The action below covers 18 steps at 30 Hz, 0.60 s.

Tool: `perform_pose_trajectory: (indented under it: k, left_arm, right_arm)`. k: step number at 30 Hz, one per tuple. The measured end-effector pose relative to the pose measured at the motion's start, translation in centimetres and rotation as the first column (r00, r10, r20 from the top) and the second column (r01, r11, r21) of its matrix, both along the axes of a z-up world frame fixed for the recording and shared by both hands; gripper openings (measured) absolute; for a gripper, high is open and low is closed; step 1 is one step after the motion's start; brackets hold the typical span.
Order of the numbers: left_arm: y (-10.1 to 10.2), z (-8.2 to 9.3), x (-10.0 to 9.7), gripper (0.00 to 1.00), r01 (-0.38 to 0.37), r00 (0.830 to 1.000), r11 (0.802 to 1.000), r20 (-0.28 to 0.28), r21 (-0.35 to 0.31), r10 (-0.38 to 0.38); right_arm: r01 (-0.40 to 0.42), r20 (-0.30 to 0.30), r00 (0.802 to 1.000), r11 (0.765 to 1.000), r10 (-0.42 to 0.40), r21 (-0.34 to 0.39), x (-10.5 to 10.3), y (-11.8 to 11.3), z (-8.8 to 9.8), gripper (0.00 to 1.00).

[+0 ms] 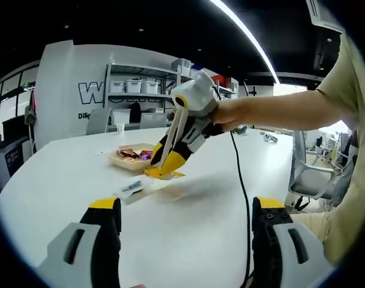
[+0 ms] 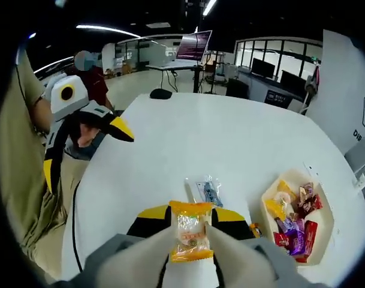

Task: Place the target food into the container with the food tongs after gripping and lifting it, then release it inside without dropping or visibly crushing the food.

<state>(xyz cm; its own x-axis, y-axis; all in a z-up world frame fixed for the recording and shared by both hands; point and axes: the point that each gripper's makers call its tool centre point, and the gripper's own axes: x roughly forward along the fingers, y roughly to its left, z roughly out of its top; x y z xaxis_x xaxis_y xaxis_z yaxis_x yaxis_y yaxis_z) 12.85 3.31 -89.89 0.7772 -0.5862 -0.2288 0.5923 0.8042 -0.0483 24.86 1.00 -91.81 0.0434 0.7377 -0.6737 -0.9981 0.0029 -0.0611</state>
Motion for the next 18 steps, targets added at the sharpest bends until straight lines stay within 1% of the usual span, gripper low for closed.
perform_pose_trajectory:
  k: [9,15,18]
  left_arm:
    - [-0.1,0.0,0.0,0.88,0.002,1.000,1.000,0.000,0.000,-0.002]
    - [0.0,0.2,0.1,0.88,0.001,1.000,1.000,0.001,0.001,-0.001]
    - [0.0,0.2,0.1,0.88,0.001,1.000,1.000,0.002,0.001,-0.001]
  right_arm:
    - [0.023,0.000,1.000,1.000,-0.023,0.019,0.8,0.0,1.3,0.22]
    - [0.057,0.014,0.998,0.998,-0.057,0.018,1.4,-0.1,2.3,0.22]
    - [0.061,0.015,0.998,0.998,-0.062,0.030,1.6,0.0,2.8,0.22]
